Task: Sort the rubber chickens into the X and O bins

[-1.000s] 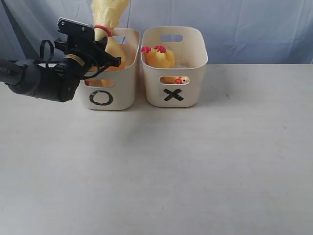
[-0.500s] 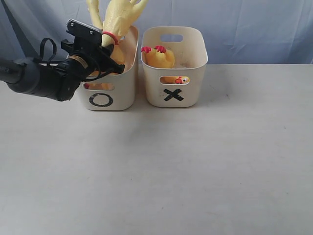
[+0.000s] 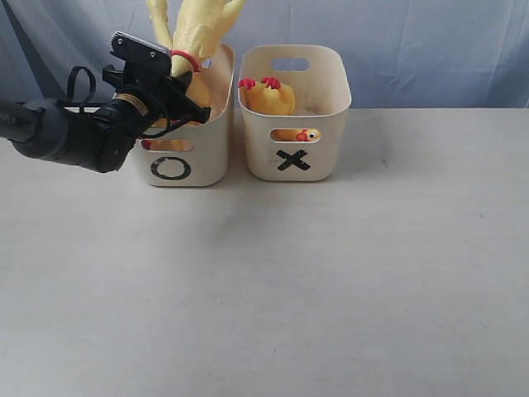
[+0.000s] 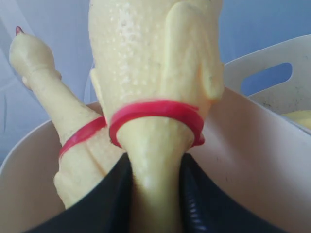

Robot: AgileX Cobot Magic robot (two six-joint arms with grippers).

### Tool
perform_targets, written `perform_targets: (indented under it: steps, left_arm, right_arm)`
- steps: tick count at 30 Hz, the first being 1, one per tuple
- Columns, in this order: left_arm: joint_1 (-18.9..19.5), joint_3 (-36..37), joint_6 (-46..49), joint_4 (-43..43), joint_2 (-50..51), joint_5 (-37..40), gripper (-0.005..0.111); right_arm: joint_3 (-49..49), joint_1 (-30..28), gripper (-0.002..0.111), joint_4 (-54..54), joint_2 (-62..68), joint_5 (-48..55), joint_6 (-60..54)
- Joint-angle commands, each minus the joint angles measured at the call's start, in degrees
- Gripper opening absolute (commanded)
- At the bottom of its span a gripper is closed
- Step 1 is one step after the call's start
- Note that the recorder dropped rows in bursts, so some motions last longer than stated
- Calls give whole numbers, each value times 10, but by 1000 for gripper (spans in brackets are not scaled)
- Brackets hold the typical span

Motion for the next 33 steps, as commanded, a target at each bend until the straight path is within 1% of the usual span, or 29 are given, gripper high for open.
perform_targets:
  steps: [1, 5, 8, 23, 25, 29, 31, 33]
  left_arm:
    - [0, 6, -5, -1, -7, 1, 27]
    - [0, 6, -5, -1, -18, -1, 35]
    - [0, 6, -5, -1, -25, 3, 37]
    - [0, 6, -4, 5, -31, 32, 38]
    - [0, 6, -3, 5, -31, 37, 42]
    - [0, 6, -3, 0, -31, 39, 55]
    - [0, 6, -3, -1, -31, 39, 59]
    - [0, 6, -3, -1, -31, 39, 59]
  right_arm:
    - [3, -2, 0, -2, -3, -4, -2]
    - [3, -2, 0, -2, -3, -4, -2]
    - [3, -2, 0, -2, -3, -4, -2]
    - [3, -2, 0, -2, -3, -4, -2]
    - [3, -2, 0, -2, -3, -4, -2]
    - [3, -2, 0, -2, -3, -4, -2]
    - [3, -2, 0, -2, -3, -4, -2]
    - [3, -2, 0, -2, -3, -4, -2]
